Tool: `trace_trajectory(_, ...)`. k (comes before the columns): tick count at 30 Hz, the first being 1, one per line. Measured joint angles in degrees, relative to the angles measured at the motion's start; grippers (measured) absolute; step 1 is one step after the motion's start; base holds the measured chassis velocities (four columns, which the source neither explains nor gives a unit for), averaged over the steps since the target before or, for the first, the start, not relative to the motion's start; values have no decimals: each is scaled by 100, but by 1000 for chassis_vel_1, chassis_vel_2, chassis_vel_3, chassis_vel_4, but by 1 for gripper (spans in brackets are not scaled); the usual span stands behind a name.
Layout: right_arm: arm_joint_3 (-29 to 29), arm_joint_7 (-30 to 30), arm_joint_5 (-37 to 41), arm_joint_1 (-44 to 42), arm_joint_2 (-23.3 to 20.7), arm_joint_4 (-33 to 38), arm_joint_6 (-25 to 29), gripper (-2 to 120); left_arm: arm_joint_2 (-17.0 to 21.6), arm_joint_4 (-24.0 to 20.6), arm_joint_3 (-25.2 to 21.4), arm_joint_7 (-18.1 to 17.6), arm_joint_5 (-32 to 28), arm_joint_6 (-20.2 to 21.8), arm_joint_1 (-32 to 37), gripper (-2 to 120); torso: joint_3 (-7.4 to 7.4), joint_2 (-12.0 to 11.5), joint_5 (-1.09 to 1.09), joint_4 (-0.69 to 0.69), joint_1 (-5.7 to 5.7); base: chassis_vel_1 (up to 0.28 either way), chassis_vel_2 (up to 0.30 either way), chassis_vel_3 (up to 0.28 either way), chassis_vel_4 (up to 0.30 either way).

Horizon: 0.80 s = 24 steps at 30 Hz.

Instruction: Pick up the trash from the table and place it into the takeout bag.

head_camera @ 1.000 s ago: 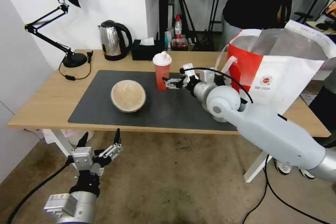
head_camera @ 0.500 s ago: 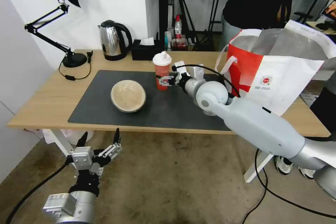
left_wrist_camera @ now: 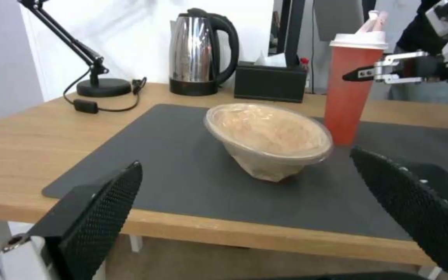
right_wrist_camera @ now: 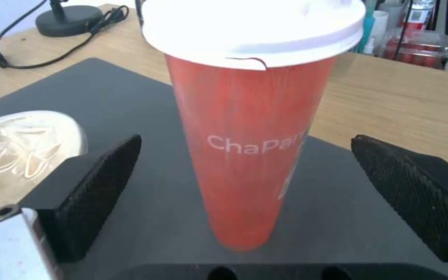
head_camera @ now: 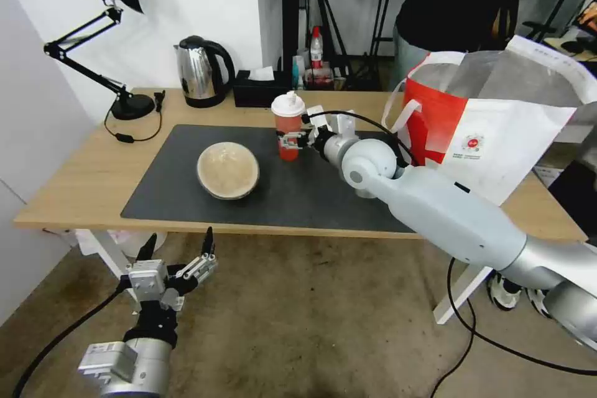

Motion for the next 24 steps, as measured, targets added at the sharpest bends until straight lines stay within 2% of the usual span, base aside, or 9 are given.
trace_trajectory(24,-168,-183,-77,286,450,-553,50,100,-1,48,24,-1,-18,0,-52,100,0,0,0,0,0,0,0,0,0)
